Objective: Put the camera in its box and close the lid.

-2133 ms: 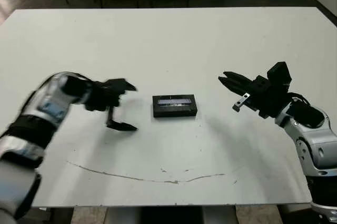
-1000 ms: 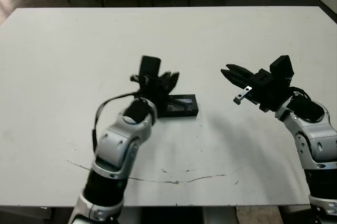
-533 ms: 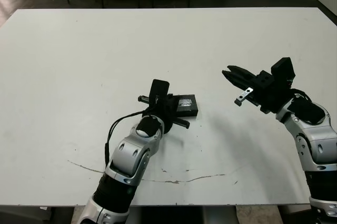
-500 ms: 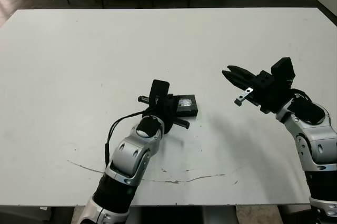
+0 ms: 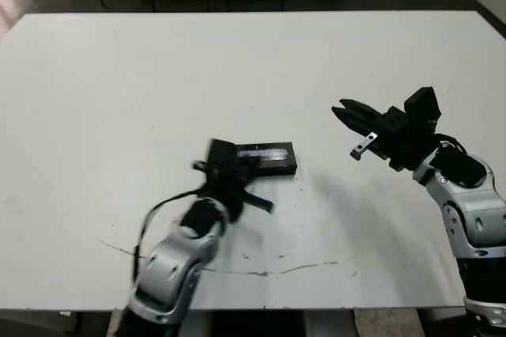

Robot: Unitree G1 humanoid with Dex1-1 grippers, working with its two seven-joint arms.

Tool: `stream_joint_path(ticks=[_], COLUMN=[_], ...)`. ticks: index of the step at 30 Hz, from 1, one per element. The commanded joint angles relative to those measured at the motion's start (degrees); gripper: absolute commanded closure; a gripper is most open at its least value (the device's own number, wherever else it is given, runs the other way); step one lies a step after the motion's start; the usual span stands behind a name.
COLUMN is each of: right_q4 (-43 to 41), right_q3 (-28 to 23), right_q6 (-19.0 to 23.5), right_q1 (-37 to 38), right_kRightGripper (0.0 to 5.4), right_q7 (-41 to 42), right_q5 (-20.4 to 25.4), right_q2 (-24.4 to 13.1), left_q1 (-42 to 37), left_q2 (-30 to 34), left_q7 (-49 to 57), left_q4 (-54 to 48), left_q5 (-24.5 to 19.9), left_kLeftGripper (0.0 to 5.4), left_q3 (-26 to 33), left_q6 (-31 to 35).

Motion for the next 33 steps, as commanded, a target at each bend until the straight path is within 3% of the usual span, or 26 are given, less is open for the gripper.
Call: stream_joint_path(ticks=[1, 4, 10, 18, 22, 33], right_q4=[0.9, 1.4, 4.7, 11.5, 11.1, 11.8], right_q3=[-0.8, -1.2, -2.2, -2.3, -2.0, 1.3], right_q6=[-0.1, -0.5, -3.1, -9.4, -8.6, -17.4], right_q1=[0.6, 0.3, -0.8, -1.8, -1.1, 1.3], right_kRightGripper=[5.4, 5.4, 5.4, 5.4, 5.4, 5.4], right_q7=[-1.3, -2.3, -4.8, -8.8, -12.5, -25.5], right_q5=[0.1, 0.0, -0.2, -2.6, -4.3, -16.9], right_q2=[0.9, 1.7, 3.9, 7.3, 8.7, 12.8], left_q1=[-1.9, -3.8, -5.2, -5.7, -7.3, -9.2], left_q2=[2.4, 5.1, 9.7, 10.7, 10.4, 10.3], left_q7=[0.9, 0.4, -2.2, -4.5, -4.5, -4.2], left_q4=[2.2, 4.0, 9.3, 18.4, 20.1, 22.3], left_q5=[1.1, 1.1, -0.8, -2.0, -4.5, -4.4], left_kLeftGripper=[5.39, 5.39, 5.39, 5.39, 5.39, 5.39], left_q3=[6.3, 11.3, 17.8, 19.0, 20.1, 20.0], left_q6=[-11.1, -16.9, -21.5, -21.4, -18.0, -16.4])
